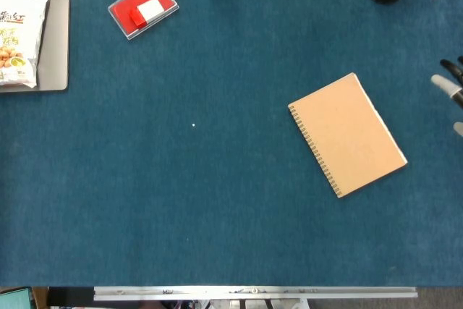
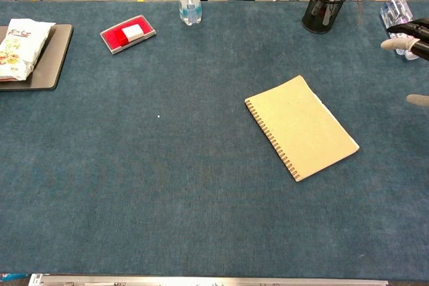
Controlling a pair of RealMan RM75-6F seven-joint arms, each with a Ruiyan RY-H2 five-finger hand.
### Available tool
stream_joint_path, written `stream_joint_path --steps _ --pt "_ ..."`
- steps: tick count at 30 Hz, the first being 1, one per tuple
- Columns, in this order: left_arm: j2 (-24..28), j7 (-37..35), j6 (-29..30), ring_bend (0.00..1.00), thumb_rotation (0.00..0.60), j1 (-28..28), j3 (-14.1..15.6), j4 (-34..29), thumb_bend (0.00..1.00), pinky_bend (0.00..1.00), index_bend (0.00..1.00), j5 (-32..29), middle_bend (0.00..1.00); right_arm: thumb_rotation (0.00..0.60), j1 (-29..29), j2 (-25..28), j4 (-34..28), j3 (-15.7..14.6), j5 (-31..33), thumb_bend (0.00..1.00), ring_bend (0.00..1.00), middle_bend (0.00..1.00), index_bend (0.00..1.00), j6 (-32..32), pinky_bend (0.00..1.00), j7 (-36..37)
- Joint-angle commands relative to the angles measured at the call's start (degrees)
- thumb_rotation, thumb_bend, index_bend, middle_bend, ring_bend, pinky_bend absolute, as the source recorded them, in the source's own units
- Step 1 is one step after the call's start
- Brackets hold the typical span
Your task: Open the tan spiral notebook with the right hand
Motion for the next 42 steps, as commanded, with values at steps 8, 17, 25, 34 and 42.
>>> stream_joint_path --steps 8,17,25,34,42 --pt "-0.13 0.5 0.08 0.17 0.6 0.28 0.0 0.08 0.04 0.34 0.39 -0.07 0.27 0.6 3.7 -3.82 11.06 -3.94 -3.49 0.08 0.16 0.17 0.21 1.26 0.26 6.64" --pt "-0.24 0.85 -0.53 0.17 0.6 0.24 -0.05 0.13 0.04 0.34 0.39 -0.4 0.27 0.6 4.14 -7.48 18.06 -5.6 -3.02 0.06 0.16 0.17 0.21 1.32 0.26 9.8" --pt "-0.27 1.01 -0.87 0.17 0.6 0.24 0.01 0.03 0.05 0.34 0.39 -0.46 0.27 0.6 4.48 -11.42 23.09 -6.79 -2.63 0.03 0.16 0.17 0.21 1.41 0.26 11.9" --pt "0.16 0.69 -0.72 0.17 0.6 0.51 -0.17 -0.62 0.04 0.34 0.39 -0.72 0.27 0.6 5.09 -15.73 27.51 -7.64 -1.83 0.0 0.16 0.17 0.21 1.04 0.27 14.36" --pt "0.52 0.47 -0.69 0.17 0.6 0.68 -0.21 -1.09 0.05 0.34 0.39 -0.79 0.27 0.6 5.65 -17.44 29.67 -9.14 -1.77 0.25 0.16 0.16 0.2 -1.17 0.27 15.04"
